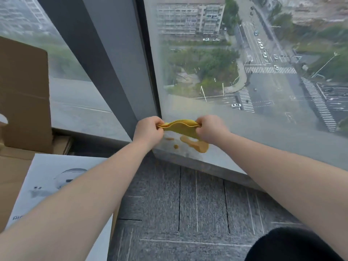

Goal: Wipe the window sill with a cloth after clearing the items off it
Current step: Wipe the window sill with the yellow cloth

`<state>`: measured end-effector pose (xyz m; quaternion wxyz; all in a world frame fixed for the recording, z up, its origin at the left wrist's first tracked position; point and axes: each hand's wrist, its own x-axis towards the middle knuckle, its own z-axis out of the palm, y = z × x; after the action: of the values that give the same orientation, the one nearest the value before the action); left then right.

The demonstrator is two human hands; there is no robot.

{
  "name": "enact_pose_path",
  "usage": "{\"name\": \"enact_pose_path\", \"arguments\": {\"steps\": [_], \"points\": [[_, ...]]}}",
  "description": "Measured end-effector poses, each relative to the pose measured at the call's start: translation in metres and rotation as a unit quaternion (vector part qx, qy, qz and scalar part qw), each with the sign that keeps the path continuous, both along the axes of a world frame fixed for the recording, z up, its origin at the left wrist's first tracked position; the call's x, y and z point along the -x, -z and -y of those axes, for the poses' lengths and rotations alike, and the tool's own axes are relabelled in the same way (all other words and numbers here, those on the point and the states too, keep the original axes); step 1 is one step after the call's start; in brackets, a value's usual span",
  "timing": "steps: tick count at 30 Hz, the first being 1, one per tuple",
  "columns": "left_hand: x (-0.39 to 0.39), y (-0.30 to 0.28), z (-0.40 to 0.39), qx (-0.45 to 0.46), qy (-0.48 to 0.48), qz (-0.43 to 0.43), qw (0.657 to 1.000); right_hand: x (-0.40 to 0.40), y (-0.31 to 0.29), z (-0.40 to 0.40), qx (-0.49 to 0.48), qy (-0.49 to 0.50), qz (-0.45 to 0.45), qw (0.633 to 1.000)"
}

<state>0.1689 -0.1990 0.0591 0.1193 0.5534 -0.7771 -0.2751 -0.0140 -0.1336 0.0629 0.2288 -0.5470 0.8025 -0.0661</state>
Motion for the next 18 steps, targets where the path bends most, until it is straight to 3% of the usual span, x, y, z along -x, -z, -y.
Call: {"name": "enact_pose_path", "arguments": {"steps": [3,5,8,11,15,18], "points": [[-0.001,0.023,0.013,0.054,0.03,-0.027,0.998,0.002,0.016,0.012,0.062,-0.061,-0.077,0.993],[-0.005,0.048,0.016,0.048,0.072,0.035,0.996,-0.002,0.035,0.014,0.046,-0.125,-0.129,0.983],[-0.017,0.087,0.012,-0.001,0.106,0.186,0.977,-0.014,0.072,0.008,-0.063,-0.218,-0.16,0.961],[-0.027,0.102,-0.001,-0.003,0.105,0.207,0.973,-0.026,0.095,-0.003,-0.089,-0.297,-0.185,0.932],[-0.035,0.103,-0.013,0.037,0.096,0.151,0.983,-0.038,0.1,-0.002,0.048,-0.256,-0.17,0.95],[-0.04,0.103,-0.015,0.06,0.082,0.149,0.984,-0.047,0.107,0.01,0.043,-0.216,-0.134,0.966]]}}
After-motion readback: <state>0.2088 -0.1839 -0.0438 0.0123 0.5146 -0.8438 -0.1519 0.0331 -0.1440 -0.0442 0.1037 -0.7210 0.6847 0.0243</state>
